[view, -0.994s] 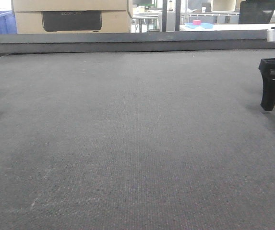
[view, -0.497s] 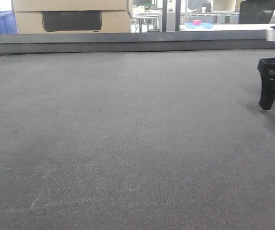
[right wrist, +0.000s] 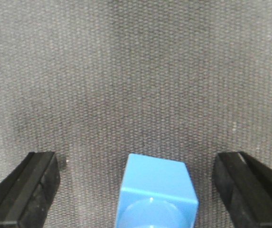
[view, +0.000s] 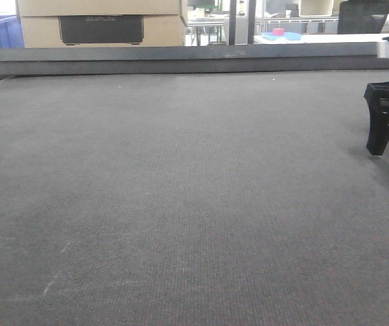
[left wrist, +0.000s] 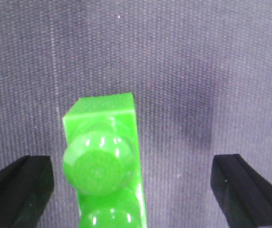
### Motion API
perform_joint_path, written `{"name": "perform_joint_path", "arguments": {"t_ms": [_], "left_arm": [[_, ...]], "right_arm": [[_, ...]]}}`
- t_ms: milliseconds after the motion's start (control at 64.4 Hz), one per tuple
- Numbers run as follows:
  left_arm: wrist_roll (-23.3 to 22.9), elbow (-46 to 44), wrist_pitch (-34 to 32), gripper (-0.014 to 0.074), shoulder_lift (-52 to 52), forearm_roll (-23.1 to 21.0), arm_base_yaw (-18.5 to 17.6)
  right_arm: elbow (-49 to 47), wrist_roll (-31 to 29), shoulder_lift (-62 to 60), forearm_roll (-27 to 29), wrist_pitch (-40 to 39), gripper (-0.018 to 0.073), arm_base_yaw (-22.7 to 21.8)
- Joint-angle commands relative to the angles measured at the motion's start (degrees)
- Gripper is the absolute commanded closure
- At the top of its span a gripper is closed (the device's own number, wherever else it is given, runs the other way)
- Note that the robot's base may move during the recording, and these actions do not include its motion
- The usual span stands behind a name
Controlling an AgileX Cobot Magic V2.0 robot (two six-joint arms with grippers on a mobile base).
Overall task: Grab block from conveyor and place in blue bin
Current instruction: 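Close left gripper on green block and right gripper on blue block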
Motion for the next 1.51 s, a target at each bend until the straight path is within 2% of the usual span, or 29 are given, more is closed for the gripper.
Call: {"name": "perform_joint_path", "arguments": {"t_ms": [0,62,124,295,357,621,808,1119,1274,1491], "left_arm": [[-0.23,-0.38,-0.94,0.0072,-0.09,0.01,0.27],[-1.59,-0.38,-1.34,0.0139,-0.09,0.67,0.27],[-3.11,-0.38,-1.51,0.0265,-0.04,1.92,0.27],[-3.64,-0.01,-0.87,0.0626,0.74,2.2,0.36],[-3.64,0.47,-0.72,0.0708,1.02,2.2,0.36],[-3.68,1.19,0.68,0.0708,0.29,1.94,0.36],[-3.68,1.19,1.08,0.0708,-3.92,0.3,-0.35],[-3.68,1.19,0.25,0.0708,-15.38,0.1,-7.3],[-3.68,1.19,-0.76,0.0708,-21.8,-2.91,-9.98],[-3.68,1.19,-3.37,0.0708,-32.21,-3.7,-13.61]], "right_arm": [[0.19,-0.04,0.04,-0.19,-0.21,0.005,0.01],[0.19,-0.04,0.04,-0.19,0.01,0.0129,0.01],[0.19,-0.04,0.04,-0.19,0.29,0.0236,0.01],[0.19,-0.04,0.04,-0.19,1.92,0.0619,0.01],[0.19,-0.04,0.04,-0.31,2.31,0.0727,0.01],[0.19,-0.04,-1.38,-0.31,2.57,0.0713,0.01],[0.05,-0.04,-6.1,-0.17,2.19,0.0713,0.01],[0.05,-0.04,-16.42,0.49,1.97,0.0713,0.01],[0.05,-0.04,-22.28,0.71,1.1,0.0713,0.23],[0.05,-1.04,-30.84,0.71,0.78,0.0713,3.67]]}}
